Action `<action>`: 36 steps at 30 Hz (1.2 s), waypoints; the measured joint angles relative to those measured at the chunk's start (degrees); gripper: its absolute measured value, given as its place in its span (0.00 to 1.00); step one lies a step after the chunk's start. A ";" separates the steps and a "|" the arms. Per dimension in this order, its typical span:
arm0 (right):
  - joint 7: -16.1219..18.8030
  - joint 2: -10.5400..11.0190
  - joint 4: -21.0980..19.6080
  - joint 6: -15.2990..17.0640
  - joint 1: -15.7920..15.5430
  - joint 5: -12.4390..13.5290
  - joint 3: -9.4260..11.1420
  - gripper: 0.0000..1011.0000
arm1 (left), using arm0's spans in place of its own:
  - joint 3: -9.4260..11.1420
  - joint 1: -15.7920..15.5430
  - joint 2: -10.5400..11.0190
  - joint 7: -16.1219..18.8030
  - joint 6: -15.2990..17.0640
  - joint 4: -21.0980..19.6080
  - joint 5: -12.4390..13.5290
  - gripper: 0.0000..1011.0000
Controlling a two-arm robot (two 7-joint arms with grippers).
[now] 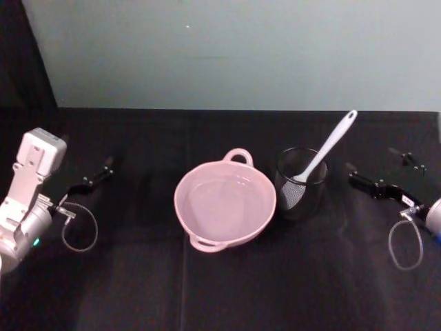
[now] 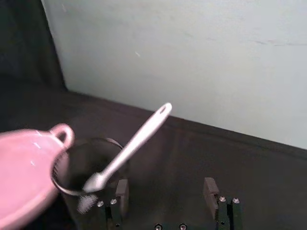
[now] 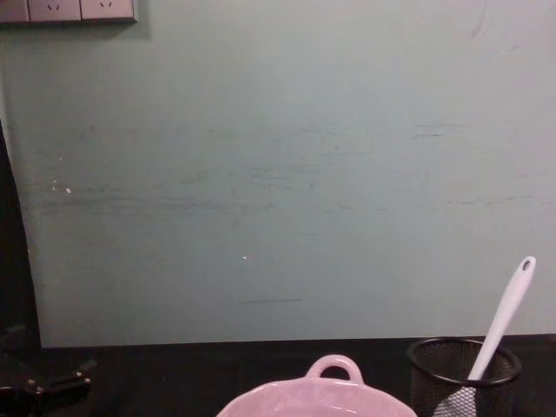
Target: Use the one hand to pick up the spoon and stir the clear water in the bowl.
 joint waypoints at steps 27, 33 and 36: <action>-0.87 -7.67 21.64 -19.18 8.79 -17.00 -5.78 0.99 | 0.00 0.00 0.00 0.00 0.00 0.00 0.00 1.00; 0.55 -8.92 24.71 -23.65 9.88 -19.01 -6.12 0.99 | 0.00 0.00 0.00 0.00 0.00 0.00 0.00 1.00; 0.28 -9.20 24.91 -23.66 9.98 -19.53 -5.93 0.99 | 0.00 0.00 0.00 0.00 0.00 0.00 0.00 1.00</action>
